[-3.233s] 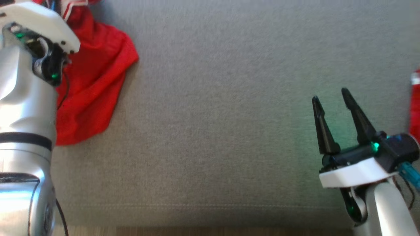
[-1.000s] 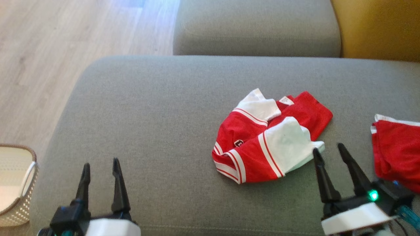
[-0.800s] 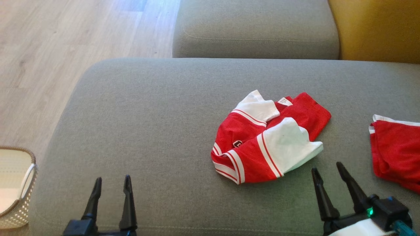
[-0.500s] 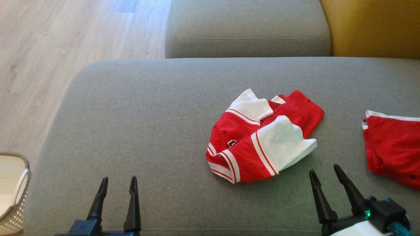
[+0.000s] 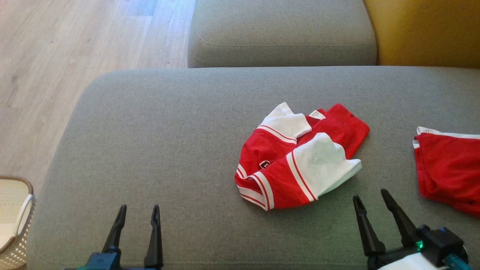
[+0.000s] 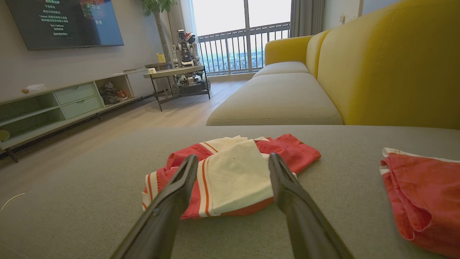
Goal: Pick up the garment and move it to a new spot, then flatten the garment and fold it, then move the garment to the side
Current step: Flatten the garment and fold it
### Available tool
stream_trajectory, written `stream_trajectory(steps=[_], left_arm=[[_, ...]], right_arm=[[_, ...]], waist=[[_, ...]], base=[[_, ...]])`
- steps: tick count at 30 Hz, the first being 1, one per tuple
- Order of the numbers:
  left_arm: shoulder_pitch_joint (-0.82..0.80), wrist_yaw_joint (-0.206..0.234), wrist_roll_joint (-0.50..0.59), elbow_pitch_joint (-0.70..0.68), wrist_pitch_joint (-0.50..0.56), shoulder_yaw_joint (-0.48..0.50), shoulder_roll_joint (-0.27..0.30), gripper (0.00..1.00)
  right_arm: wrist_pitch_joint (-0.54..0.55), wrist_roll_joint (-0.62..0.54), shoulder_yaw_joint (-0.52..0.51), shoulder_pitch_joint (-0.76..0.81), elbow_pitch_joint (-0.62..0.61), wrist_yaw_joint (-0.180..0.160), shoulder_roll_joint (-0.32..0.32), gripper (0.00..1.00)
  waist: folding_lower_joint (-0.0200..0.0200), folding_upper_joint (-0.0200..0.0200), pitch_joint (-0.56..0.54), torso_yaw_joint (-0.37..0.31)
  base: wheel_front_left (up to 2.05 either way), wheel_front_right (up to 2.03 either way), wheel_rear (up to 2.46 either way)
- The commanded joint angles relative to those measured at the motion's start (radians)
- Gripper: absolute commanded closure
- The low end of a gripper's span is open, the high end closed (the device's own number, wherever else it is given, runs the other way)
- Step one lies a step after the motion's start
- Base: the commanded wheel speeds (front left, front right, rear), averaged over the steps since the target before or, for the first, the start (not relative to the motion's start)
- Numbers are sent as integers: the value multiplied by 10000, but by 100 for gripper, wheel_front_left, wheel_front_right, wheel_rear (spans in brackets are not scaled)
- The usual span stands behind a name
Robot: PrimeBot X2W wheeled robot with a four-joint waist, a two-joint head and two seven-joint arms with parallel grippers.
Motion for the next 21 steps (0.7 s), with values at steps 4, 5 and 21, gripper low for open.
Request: stream_trajectory(steps=[4, 5, 21], left_arm=[[-313, -111, 80, -211, -120, 336, -162, 0], [-305, -130, 73, -171, -120, 336, -175, 0], [-331, -290, 128, 195, -120, 280, -303, 0]], right_arm=[[-93, 85, 239, -353, -280, -2, -116, 0], [-93, 87, 247, -354, -280, -2, -116, 0], [-93, 43, 293, -409, -260, -2, -116, 0]], waist=[[0, -1, -14, 1], [0, -1, -13, 0], [0, -1, 50, -176]], base=[[0, 0, 0], [0, 0, 0], [0, 0, 0]])
